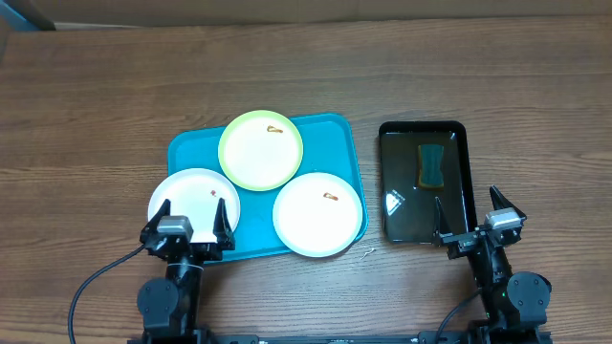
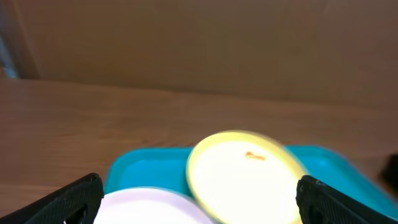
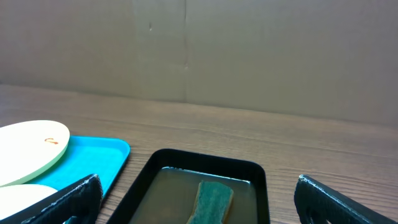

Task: Clean dirty plates on tray and stack at the side
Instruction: 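Move the left gripper over the right white plate's edge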

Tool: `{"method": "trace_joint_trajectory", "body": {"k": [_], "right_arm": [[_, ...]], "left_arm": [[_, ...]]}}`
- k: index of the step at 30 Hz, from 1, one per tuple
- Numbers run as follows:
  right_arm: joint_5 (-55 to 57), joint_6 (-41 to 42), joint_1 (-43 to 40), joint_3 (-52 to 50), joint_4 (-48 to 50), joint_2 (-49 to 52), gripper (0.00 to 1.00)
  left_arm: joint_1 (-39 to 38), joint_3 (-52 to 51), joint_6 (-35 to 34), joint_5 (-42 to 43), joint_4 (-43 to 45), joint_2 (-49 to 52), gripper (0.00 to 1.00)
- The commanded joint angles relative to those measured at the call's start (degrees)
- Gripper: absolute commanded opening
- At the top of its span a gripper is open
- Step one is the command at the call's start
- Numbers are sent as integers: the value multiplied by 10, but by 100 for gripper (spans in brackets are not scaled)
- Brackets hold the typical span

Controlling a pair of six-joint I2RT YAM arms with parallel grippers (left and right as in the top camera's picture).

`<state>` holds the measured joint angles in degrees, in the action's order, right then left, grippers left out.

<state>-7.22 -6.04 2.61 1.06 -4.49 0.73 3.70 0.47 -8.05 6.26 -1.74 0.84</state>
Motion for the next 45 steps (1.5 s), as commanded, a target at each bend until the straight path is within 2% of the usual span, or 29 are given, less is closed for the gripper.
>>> {"method": "trace_joint_trajectory", "body": {"k": [1,5,8,10,14,17,21,23,25,27,31,32,33,34,35,36,38,41,45], "right_arm": [[0,-2,-2,-6,3,-6,100],[0,-2,-2,-6,3,-6,100],[0,-2,-2,-6,3,-6,100],[0,-2,-2,-6,3,-6,100],[0,-2,-2,-6,3,-6,100],[0,-2,-2,-6,3,-6,100],[0,-2,-2,-6,3,-6,100],[0,-2,-2,-6,3,-6,100],[0,-2,-2,-6,3,-6,100],[0,-2,-2,-6,3,-6,100],[0,-2,-2,-6,3,-6,100],[0,-2,-2,-6,3,-6,100],[0,-2,-2,-6,3,-6,100],[0,-2,-2,-6,3,-6,100],[0,-2,-2,-6,3,-6,100],[0,-2,-2,-6,3,-6,100],[0,-2,-2,-6,3,-6,100],[0,-2,-2,-6,3,-6,100],[0,-2,-2,-6,3,-6,100]], "left_arm": [[-5,4,-84,126,27,-6,100],[-5,50,-179,213,28,-6,99],[-5,107,-209,212,22,3,100],[-5,167,-209,202,-18,28,100],[-5,322,-200,214,-142,144,100],[-5,466,-147,264,-250,277,100],[-9,705,-78,328,-487,484,100],[-17,821,-68,327,-613,579,100],[-23,921,-68,332,-701,667,100],[-24,1001,-67,334,-755,746,100],[-23,1062,-67,338,-811,840,100],[-25,1061,-64,336,-827,856,94],[-30,1060,-54,329,-845,872,73],[-35,1057,-46,313,-865,886,45],[-41,1056,-45,291,-885,898,21],[-47,1054,-46,263,-908,911,6],[-61,1045,-46,205,-948,933,4],[-93,1004,-55,139,-950,941,4],[-141,922,-68,122,-946,941,7]]}}
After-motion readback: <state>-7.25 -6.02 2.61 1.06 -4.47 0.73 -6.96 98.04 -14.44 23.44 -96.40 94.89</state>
